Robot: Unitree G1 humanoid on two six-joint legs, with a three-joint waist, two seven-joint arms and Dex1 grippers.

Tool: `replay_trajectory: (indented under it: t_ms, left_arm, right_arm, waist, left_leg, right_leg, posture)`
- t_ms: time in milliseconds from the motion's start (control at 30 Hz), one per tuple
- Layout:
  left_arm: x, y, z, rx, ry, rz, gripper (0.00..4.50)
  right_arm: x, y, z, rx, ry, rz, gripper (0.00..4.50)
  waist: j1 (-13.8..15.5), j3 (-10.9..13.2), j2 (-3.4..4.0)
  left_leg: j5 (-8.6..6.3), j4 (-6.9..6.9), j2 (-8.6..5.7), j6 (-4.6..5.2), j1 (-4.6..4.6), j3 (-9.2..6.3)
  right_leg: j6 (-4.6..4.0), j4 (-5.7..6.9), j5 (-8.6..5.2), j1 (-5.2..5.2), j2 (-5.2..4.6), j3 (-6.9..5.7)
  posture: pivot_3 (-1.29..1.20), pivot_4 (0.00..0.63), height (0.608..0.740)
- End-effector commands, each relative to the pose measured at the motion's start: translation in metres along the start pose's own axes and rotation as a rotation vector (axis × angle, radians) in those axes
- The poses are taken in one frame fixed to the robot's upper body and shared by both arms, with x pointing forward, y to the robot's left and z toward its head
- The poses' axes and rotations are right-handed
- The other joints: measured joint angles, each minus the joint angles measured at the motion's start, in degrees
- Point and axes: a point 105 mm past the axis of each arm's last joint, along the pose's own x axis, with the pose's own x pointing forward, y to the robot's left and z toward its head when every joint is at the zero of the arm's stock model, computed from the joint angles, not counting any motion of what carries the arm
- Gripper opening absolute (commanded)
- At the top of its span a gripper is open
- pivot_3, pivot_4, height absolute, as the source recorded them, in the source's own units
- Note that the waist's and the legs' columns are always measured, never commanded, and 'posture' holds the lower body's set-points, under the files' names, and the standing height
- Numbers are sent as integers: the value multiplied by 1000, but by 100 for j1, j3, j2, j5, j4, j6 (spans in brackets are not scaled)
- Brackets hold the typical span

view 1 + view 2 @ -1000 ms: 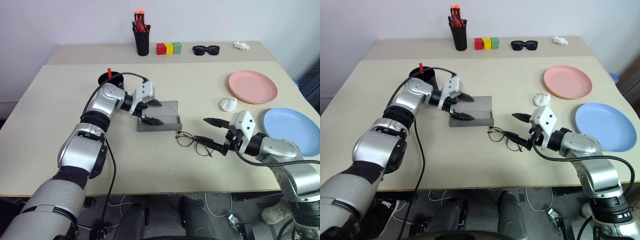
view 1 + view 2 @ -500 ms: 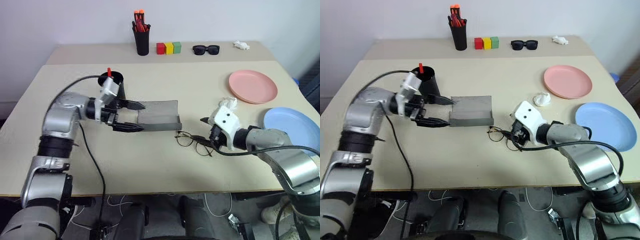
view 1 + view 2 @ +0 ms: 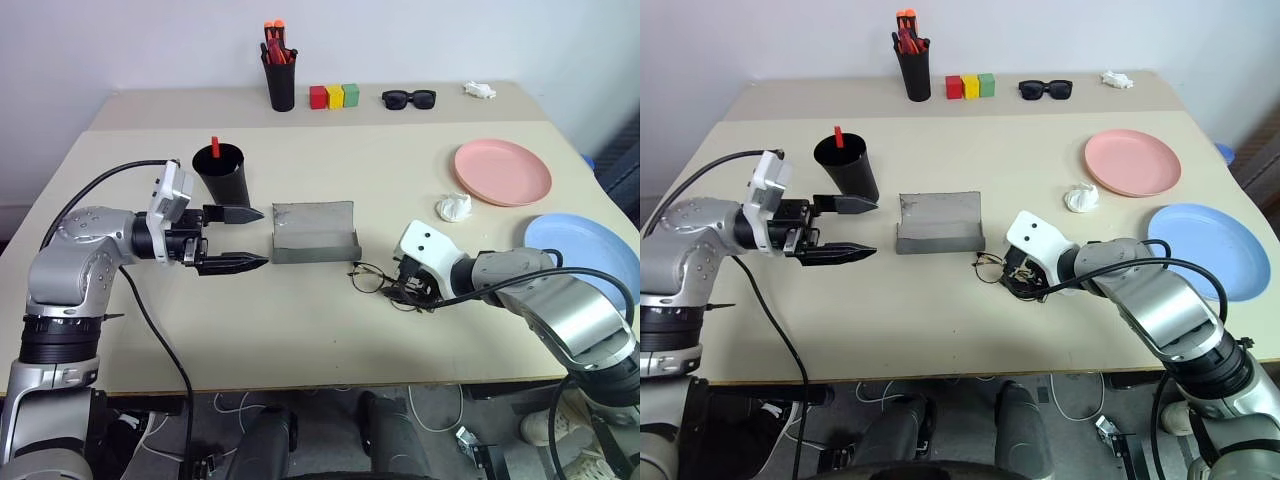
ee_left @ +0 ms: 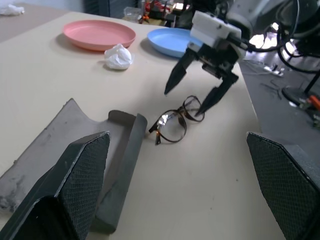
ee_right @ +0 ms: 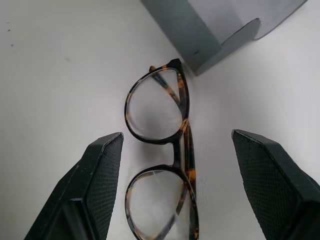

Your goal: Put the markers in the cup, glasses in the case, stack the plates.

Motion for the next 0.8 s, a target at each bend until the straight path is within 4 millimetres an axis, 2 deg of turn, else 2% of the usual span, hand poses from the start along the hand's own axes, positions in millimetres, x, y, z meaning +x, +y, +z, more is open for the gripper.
replay_trajectory:
  t_ms: [33, 100, 167, 533, 567, 600, 633, 667, 800]
  left_arm:
    - [-6, -2, 8, 103, -4, 27, 4498]
    - [-5, -1, 9, 112, -8, 34, 4500]
    - [-4, -2, 10, 115, -13, 32, 4500]
    - [3, -4, 15, 131, -22, 27, 4500]
    - [4, -4, 16, 132, -25, 26, 4500]
    - [5, -4, 16, 133, -27, 25, 4500]
    - [5, -5, 16, 134, -28, 25, 4500]
    - [6, -5, 16, 134, -28, 24, 4500]
    - [7, -5, 18, 137, -33, 23, 4500]
  right_arm:
    - [1, -3, 0, -14, 11, -15, 3292]
    - [3, -3, -2, -9, 18, -10, 2707]
    - [5, -2, -4, -15, 27, -8, 1742]
    - [7, -7, -12, -34, 66, -26, 1742]
    - [7, -8, -13, -37, 71, -31, 1189]
    - [7, -8, -13, -38, 72, -33, 926]
    - [7, -9, -13, -40, 73, -34, 373]
    - [7, -9, -13, -41, 72, -35, 57]
    - [6, -10, -13, -53, 76, -33, 57]
  waist:
    - [1, 0, 0]
    - [16, 0, 0]
    - [13, 0, 0]
    - [3, 0, 0]
    - [3, 0, -1]
    - [3, 0, -1]
    - [2, -1, -1]
    - [0, -1, -1]
    - [2, -1, -2]
  left_leg:
    - [0, 0, 0, 0, -1, 0]
    - [0, 0, 0, 0, -1, 0]
    - [0, 1, -1, 0, -1, 0]
    - [0, 0, 0, 0, -2, 0]
    - [0, 0, -1, 0, -2, 0]
    - [0, 0, 0, 0, -1, 0]
    - [0, 0, 0, 0, -1, 0]
    - [0, 0, 0, 0, 0, 1]
    - [0, 0, 0, 0, 0, 1]
  right_leg:
    - [0, -1, 0, 0, 0, 0]
    - [0, -1, 0, 0, 0, 0]
    - [0, -2, 0, 1, -1, 0]
    - [0, -2, 0, 0, -1, 0]
    - [0, -2, 0, 0, 0, 0]
    - [0, -2, 0, 1, 0, 0]
    - [0, -2, 0, 1, -1, 0]
    - [0, -2, 0, 1, -1, 0]
    - [0, -2, 0, 1, 0, 0]
  posture:
    - [0, 150, 740]
    - [0, 150, 740]
    - [0, 150, 740]
    - [0, 150, 740]
    - [0, 150, 740]
    - [0, 150, 740]
    - [0, 150, 740]
    - [0, 150, 740]
    - [0, 150, 740]
